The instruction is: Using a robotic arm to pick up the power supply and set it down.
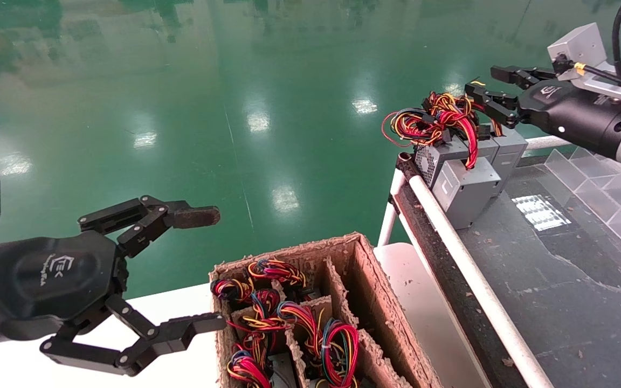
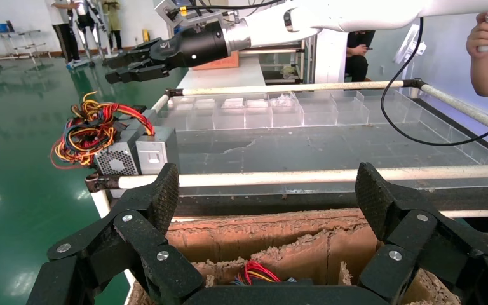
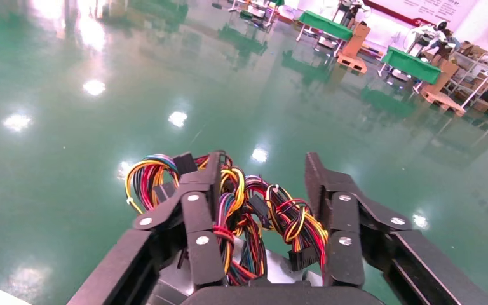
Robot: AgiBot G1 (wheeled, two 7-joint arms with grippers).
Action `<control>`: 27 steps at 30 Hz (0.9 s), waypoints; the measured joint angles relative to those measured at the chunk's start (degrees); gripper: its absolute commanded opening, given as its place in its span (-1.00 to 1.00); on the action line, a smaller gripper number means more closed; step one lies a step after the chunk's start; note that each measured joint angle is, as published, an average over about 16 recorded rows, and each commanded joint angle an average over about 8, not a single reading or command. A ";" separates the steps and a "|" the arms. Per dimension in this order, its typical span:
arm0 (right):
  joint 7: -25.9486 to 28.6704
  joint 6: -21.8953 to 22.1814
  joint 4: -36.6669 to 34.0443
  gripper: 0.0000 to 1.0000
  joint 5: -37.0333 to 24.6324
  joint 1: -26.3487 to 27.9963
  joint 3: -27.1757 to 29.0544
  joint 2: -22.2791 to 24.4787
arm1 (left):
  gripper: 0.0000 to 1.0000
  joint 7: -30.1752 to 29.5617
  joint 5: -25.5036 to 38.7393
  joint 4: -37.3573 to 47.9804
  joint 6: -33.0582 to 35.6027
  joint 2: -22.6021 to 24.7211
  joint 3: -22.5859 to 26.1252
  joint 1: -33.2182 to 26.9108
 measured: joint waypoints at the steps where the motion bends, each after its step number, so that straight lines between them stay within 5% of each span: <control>1: 0.18 -0.08 0.25 1.00 0.12 -0.14 0.08 0.10 | 1.00 0.00 0.00 0.00 0.00 0.00 0.00 0.00; 27: 13.96 -9.32 26.49 1.00 6.88 -14.35 3.69 8.11 | 1.00 0.00 0.00 0.02 -0.01 0.00 0.00 0.01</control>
